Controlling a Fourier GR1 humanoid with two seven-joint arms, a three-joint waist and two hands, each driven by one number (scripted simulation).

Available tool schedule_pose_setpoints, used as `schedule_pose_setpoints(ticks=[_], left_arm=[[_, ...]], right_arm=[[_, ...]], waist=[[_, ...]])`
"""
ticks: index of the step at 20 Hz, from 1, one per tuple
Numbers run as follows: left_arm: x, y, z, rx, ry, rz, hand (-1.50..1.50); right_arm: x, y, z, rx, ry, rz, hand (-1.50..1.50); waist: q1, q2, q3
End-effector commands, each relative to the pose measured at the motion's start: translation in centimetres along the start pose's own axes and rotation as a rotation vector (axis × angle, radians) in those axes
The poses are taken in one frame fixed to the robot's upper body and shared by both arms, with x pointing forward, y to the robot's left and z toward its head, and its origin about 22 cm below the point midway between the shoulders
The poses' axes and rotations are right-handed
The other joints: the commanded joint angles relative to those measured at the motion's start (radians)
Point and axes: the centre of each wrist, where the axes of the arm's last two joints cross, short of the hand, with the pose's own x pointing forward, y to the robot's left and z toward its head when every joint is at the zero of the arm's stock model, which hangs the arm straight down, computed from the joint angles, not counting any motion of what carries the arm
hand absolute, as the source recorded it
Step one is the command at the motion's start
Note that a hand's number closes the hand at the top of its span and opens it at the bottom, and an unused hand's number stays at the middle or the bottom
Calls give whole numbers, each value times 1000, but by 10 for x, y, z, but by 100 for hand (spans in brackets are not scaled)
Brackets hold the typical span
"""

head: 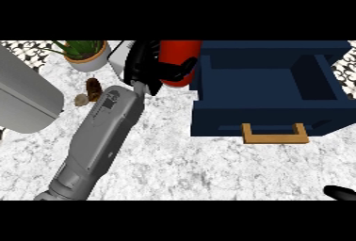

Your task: Pick up the can, place it into the drawer and close the drawer

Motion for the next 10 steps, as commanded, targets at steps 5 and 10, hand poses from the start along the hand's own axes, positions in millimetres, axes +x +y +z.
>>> schedule_pose_setpoints(ticks=[5,10], left_arm=[[81,-38,-24,-47,-36,-32,150],[113,-81,-35,-59,-16,-70,150]], right_arm=[[12,-8,-5,-23,-20,-14,-150],[13,16,-10,4,-28,-4,-150]], waist=[[-9,3,0],[-16,7,0]])
